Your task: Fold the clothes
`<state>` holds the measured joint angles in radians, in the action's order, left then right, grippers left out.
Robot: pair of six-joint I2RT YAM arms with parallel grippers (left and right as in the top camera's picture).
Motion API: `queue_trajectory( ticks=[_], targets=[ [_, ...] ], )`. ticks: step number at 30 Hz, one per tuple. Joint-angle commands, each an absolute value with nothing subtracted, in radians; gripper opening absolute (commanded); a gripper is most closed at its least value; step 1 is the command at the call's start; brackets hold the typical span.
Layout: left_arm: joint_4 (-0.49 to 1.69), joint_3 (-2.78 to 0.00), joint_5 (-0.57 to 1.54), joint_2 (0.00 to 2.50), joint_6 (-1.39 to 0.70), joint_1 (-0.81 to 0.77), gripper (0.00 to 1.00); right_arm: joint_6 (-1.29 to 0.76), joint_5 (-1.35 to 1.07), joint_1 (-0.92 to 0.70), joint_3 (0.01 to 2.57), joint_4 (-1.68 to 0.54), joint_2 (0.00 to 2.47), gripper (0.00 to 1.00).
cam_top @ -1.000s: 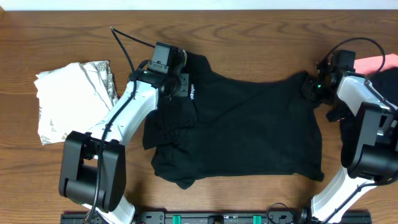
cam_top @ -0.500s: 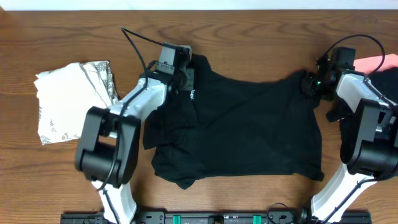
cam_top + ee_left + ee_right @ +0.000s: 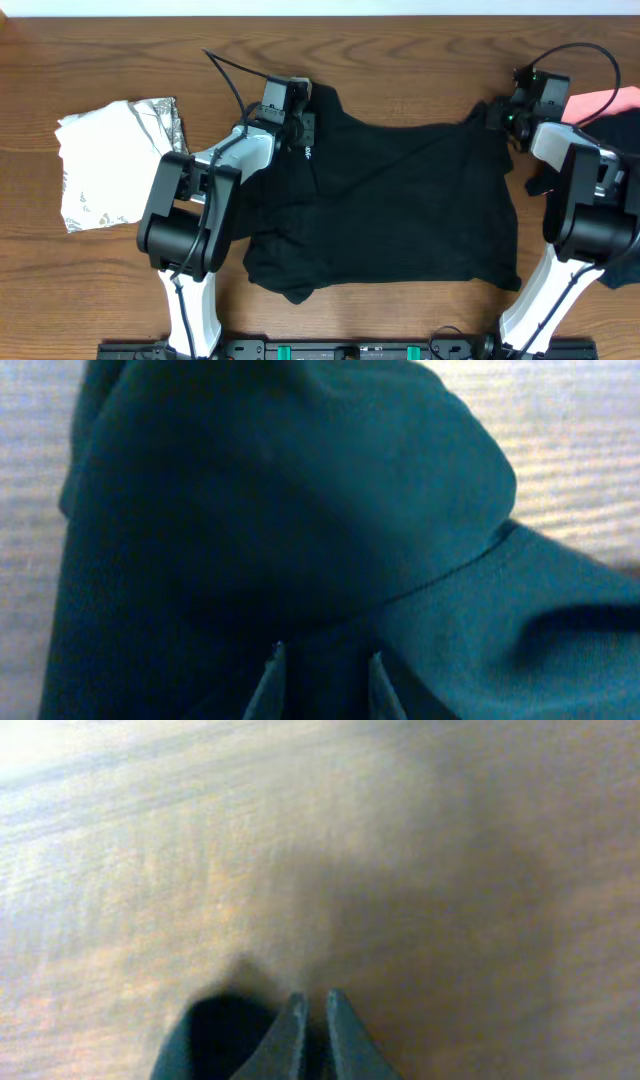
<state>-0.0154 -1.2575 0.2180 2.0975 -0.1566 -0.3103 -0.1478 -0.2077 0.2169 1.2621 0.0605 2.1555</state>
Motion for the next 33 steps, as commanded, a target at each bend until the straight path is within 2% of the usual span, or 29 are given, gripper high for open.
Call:
queue_trajectory(
  ticks=[1,4,9,12,15,16,19,21,26,33],
  targets=[
    [-0.059,-1.248,0.208,2.134,-0.163,-0.309,0.29,-0.145,-0.184,0.208,1.247,0.118,2.243,0.07],
    [-0.105,-1.248,0.208,2.134,-0.181,-0.309,0.29,-0.145,-0.184,0.208,1.247,0.168,2.285,0.09],
    [-0.104,-1.248,0.208,2.134,-0.204,-0.309,0.29,-0.144,-0.195,0.209,1.248,0.158,2.285,0.19],
    [-0.081,-1.248,0.208,2.134,-0.204,-0.309,0.29,-0.144,-0.201,0.215,1.248,0.112,2.227,0.22],
    [-0.056,-1.248,0.208,2.134,-0.203,-0.309,0.29,-0.144,-0.218,0.229,1.248,0.007,2.129,0.31],
    [-0.048,-1.248,0.208,2.134,-0.203,-0.309,0.29,-0.144,-0.218,0.237,1.248,-0.046,2.088,0.30],
    [-0.038,-1.248,0.208,2.134,-0.203,-0.309,0.29,-0.144,-0.214,0.255,1.248,-0.189,1.996,0.09],
    [-0.038,-1.248,0.208,2.134,-0.203,-0.309,0.29,-0.146,-0.215,0.265,1.248,-0.268,1.964,0.01],
    [-0.038,-1.248,0.208,2.134,-0.203,-0.309,0.29,-0.197,-0.215,0.274,1.248,-0.351,1.997,0.01],
    [-0.032,-1.248,0.208,2.134,-0.203,-0.309,0.29,-0.224,-0.310,0.270,1.248,-0.295,2.113,0.01]
  ],
)
